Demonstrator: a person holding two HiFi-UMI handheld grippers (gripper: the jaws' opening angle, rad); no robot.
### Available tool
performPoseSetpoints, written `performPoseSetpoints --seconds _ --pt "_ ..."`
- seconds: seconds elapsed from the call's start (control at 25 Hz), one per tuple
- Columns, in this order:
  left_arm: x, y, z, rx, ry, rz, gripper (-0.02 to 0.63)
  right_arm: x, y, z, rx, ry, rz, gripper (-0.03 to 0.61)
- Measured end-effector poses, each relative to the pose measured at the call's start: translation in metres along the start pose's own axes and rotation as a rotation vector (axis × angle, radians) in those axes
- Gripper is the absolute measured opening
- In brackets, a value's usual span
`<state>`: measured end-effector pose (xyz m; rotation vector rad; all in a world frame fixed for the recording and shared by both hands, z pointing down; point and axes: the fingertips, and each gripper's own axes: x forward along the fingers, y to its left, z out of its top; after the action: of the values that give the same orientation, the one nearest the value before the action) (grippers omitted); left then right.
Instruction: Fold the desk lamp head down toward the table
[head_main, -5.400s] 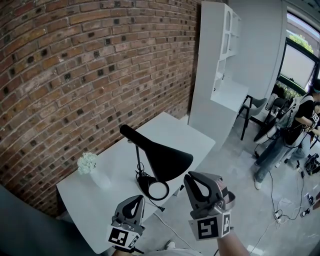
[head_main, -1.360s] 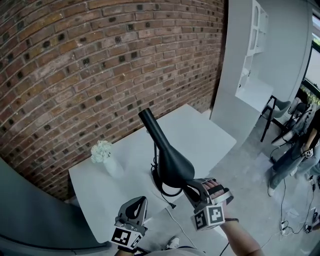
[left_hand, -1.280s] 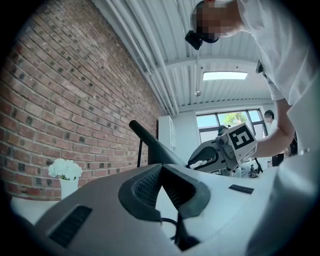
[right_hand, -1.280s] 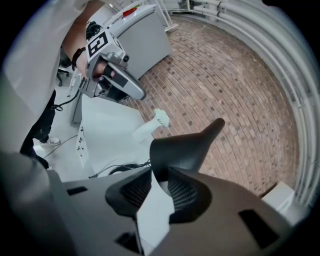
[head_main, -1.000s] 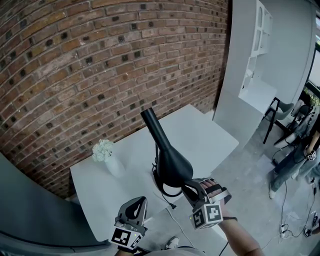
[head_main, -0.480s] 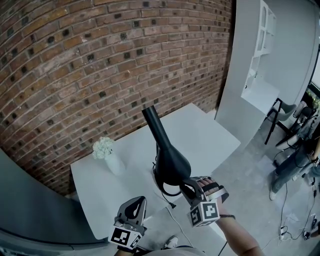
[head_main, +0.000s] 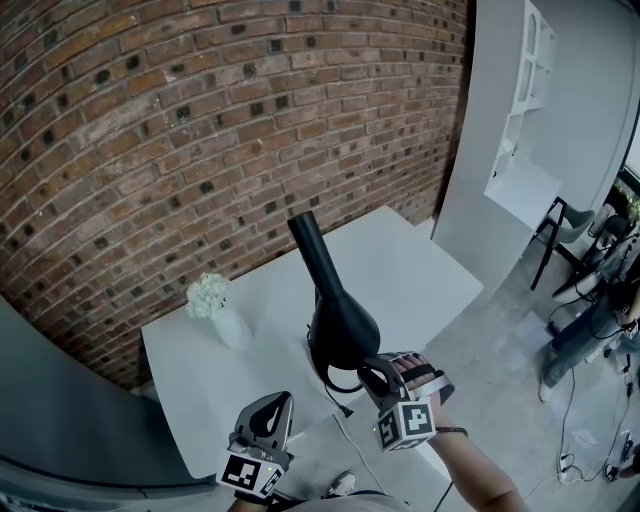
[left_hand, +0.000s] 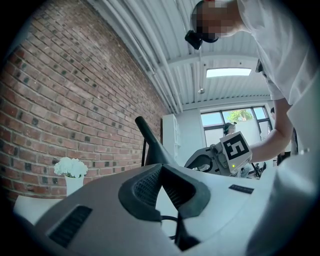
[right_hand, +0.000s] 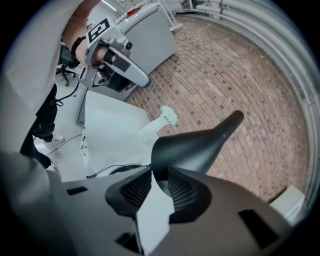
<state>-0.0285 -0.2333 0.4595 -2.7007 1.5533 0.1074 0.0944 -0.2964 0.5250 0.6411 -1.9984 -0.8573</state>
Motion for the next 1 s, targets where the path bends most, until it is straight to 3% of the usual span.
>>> performPoseSetpoints --seconds 0.44,1.0 --pt "0.003 0.004 0.001 -0.001 -0.004 0.000 0.008 -0.002 -0.003 0.002 0.093 -0.007 -0.019 0.107" --pt "0.001 -0.004 0.004 0.009 -0.011 -0.036 0.008 -0.027 -0.009 0.005 0.409 -0.045 -0.113 0.086"
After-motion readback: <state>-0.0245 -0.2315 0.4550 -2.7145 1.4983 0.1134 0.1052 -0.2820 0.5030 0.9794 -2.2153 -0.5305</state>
